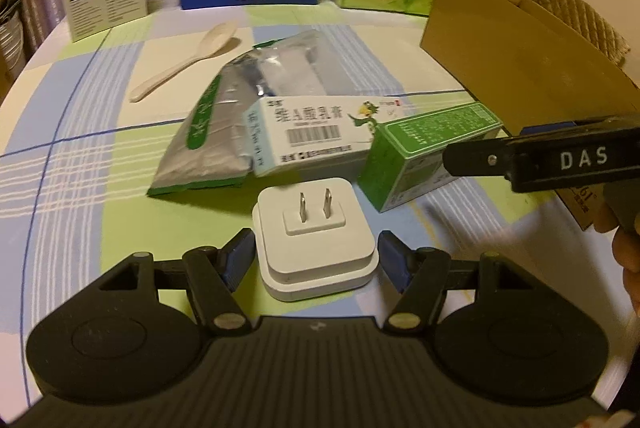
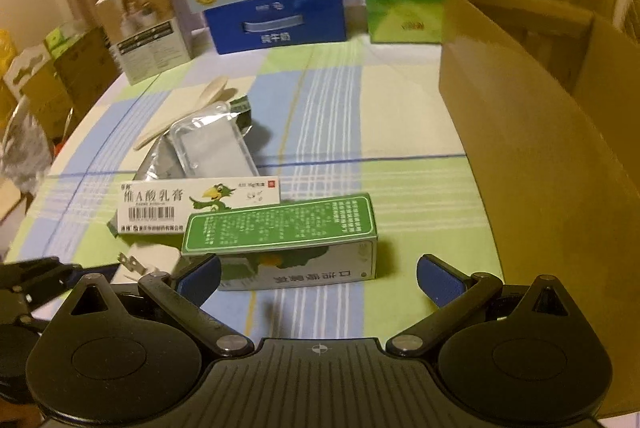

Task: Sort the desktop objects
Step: 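Grasp the green medicine box with the right tool while the left tool holds the plug adapter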

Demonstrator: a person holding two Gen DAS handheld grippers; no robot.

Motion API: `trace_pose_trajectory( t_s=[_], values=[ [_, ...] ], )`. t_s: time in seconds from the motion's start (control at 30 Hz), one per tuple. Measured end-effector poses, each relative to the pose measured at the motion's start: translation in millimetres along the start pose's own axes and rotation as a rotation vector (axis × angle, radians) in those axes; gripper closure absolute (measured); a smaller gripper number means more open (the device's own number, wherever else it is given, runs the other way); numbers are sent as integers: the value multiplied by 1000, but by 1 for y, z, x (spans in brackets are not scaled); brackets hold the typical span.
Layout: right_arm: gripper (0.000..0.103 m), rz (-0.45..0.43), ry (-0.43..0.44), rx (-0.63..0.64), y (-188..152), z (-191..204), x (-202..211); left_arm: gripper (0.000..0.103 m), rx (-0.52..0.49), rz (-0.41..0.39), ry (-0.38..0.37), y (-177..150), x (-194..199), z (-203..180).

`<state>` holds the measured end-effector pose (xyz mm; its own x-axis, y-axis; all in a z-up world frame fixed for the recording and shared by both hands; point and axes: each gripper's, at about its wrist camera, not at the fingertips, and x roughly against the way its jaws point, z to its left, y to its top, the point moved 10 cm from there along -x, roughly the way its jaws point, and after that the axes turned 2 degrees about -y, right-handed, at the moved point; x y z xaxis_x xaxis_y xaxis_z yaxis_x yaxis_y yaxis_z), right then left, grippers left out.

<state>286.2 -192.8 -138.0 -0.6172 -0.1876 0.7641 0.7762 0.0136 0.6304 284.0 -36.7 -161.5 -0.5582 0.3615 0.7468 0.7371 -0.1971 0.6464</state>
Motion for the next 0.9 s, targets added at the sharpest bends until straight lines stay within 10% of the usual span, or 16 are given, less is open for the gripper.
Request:
trace_pose_trajectory(
  t_s=[0.5,0.9],
  values=[
    [2,-8,7,-26,-4,-6,9,40,-162,13,-118,-5,-4,-53],
    [2,-10,29,-153,19,4,-10,40,-81,-6,-31,0,-9,-28]
  ],
)
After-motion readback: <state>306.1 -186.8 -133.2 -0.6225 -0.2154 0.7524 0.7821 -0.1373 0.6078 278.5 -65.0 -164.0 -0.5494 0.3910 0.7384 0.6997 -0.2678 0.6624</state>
